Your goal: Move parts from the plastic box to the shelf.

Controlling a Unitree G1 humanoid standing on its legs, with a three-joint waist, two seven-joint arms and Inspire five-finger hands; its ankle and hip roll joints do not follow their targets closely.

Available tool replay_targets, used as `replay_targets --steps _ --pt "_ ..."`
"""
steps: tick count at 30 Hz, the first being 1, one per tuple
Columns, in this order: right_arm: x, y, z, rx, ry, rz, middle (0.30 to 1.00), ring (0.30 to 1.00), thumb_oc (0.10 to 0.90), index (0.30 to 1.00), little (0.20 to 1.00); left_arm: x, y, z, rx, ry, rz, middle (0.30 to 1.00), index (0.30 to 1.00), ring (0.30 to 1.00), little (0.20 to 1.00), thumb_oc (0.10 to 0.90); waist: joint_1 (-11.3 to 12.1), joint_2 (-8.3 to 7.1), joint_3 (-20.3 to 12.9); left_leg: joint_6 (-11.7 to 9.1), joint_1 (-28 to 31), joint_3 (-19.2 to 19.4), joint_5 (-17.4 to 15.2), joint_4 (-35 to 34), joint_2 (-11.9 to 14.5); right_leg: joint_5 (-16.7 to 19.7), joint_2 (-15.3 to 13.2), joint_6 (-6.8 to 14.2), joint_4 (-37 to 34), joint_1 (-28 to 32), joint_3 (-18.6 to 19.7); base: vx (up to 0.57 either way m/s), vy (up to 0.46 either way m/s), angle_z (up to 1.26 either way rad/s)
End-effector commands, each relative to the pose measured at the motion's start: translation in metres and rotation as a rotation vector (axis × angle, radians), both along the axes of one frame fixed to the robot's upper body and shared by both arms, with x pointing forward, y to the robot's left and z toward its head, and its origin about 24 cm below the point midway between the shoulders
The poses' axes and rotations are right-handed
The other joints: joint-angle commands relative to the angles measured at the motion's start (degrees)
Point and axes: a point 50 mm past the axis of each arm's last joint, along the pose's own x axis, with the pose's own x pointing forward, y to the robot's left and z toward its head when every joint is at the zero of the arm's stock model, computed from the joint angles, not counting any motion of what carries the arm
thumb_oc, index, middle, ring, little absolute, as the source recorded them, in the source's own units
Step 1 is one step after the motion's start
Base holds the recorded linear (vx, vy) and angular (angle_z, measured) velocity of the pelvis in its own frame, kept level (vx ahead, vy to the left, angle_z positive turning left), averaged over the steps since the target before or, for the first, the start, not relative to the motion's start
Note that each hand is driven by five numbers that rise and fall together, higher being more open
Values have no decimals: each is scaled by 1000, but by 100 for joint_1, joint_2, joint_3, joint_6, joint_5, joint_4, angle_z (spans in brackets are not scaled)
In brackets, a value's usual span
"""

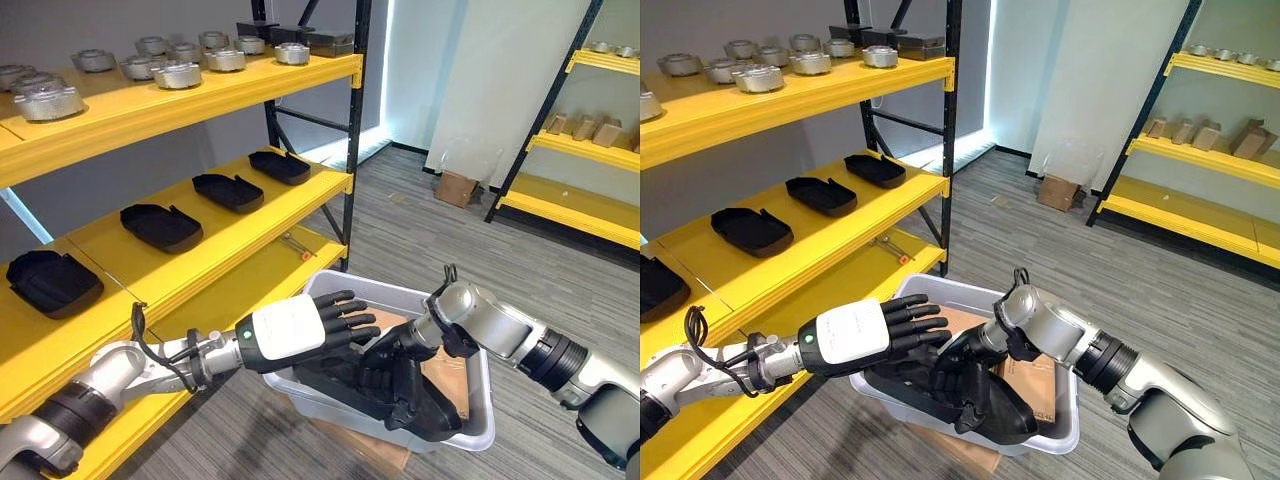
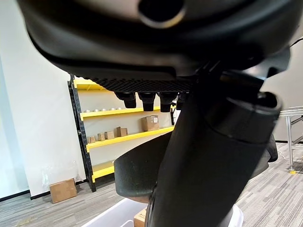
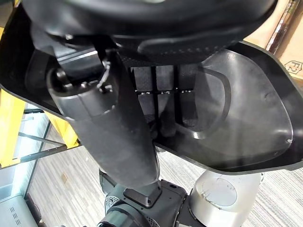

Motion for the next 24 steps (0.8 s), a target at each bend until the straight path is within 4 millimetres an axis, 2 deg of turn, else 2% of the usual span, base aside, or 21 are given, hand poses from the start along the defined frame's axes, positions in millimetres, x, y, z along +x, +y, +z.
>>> replay_targets --steps 1,9,21,22,23,24 --pt "0 62 32 146 -61 216 300 300 400 300 300 16 -59 83 -468 -203 -241 1000 1000 1000 1000 900 115 -138 -12 205 -61 -148 -476 474 209 -325 -588 453 295 44 127 0 0 0" --pt "-4 72 32 153 -73 249 300 300 400 300 300 17 -73 83 -480 -147 -255 1000 1000 1000 1000 900 100 -140 7 208 -71 -143 -506 519 225 -348 -600 451 337 25 143 0 0 0" --pt "-5 70 30 153 -83 256 300 300 400 300 300 24 -70 75 -456 -77 -139 1000 1000 1000 1000 900 126 -147 28 227 -97 -174 -521 547 214 -375 -600 449 377 11 152 0 0 0" --pt "-6 71 29 153 -87 253 300 300 400 300 300 24 -70 72 -450 -54 -131 898 898 898 898 827 145 -154 37 224 -109 -190 -522 557 219 -378 -604 451 384 8 145 0 0 0" --pt "-6 70 29 153 -89 253 300 300 400 300 300 23 -70 71 -448 -49 -130 632 632 632 632 637 145 -156 41 225 -111 -192 -524 563 220 -382 -604 451 387 10 140 0 0 0" --pt "-6 70 29 153 -91 252 300 300 400 300 300 23 -71 70 -446 -45 -129 539 539 539 539 571 149 -156 40 225 -115 -194 -525 566 221 -385 -601 449 386 12 141 0 0 0"
